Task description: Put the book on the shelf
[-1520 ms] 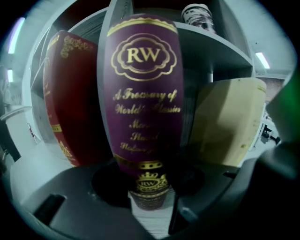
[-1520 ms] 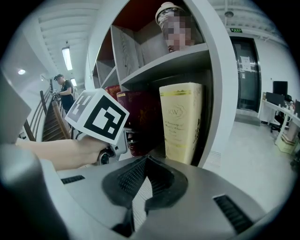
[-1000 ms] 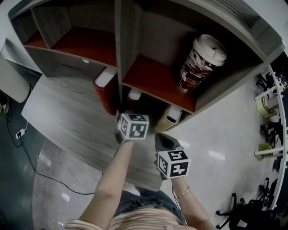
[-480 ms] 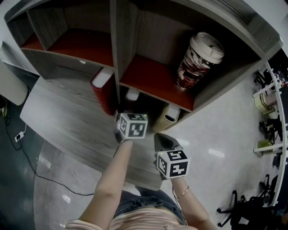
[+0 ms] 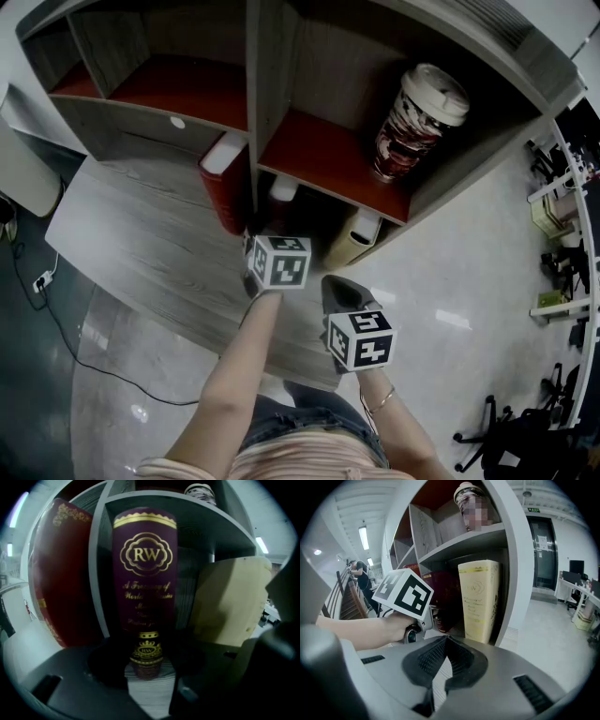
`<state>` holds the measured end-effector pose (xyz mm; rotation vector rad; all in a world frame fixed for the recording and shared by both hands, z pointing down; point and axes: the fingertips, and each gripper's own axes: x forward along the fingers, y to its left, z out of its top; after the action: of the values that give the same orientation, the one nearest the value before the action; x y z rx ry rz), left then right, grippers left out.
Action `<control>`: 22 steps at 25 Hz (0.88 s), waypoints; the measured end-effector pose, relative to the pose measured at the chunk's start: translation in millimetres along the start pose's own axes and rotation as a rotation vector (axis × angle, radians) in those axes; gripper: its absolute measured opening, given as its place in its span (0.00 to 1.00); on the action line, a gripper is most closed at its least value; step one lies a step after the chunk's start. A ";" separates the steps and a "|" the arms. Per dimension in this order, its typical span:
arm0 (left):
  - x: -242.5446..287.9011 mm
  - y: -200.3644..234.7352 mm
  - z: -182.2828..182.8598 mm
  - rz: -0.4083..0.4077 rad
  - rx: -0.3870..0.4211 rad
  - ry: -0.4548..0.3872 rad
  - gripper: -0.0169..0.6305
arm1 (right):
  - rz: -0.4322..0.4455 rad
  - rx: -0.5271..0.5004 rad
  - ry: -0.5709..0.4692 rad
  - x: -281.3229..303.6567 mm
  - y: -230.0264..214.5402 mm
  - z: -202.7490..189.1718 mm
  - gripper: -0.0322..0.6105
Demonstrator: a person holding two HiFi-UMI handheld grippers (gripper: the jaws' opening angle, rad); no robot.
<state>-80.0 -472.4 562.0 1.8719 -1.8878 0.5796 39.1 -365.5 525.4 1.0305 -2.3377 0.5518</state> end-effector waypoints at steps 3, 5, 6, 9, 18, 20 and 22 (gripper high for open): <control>-7.3 -0.1 -4.6 -0.005 -0.011 0.003 0.37 | 0.002 0.001 -0.005 -2.1 6.1 -1.0 0.06; -12.6 -0.2 -9.3 -0.010 -0.016 0.007 0.37 | 0.003 0.000 -0.005 -3.6 10.2 -3.0 0.06; -15.4 -0.3 -11.9 -0.013 -0.019 0.010 0.37 | 0.002 0.000 -0.004 -4.6 12.0 -3.8 0.06; -24.7 1.7 -19.6 -0.018 -0.030 0.018 0.37 | -0.001 0.001 -0.007 -7.5 16.5 -5.2 0.06; -54.4 9.2 -36.6 -0.031 -0.043 0.024 0.37 | -0.010 -0.012 -0.031 -16.5 39.8 -6.3 0.06; -61.7 9.2 -40.4 -0.040 -0.042 0.025 0.36 | -0.011 -0.009 -0.037 -18.7 45.4 -6.8 0.06; -68.7 9.4 -45.4 -0.050 -0.042 0.027 0.34 | -0.014 -0.005 -0.043 -21.1 50.9 -7.4 0.06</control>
<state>-88.8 -390.0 560.8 1.8695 -1.8172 0.5425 14.5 -317.9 510.6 1.0652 -2.3669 0.5225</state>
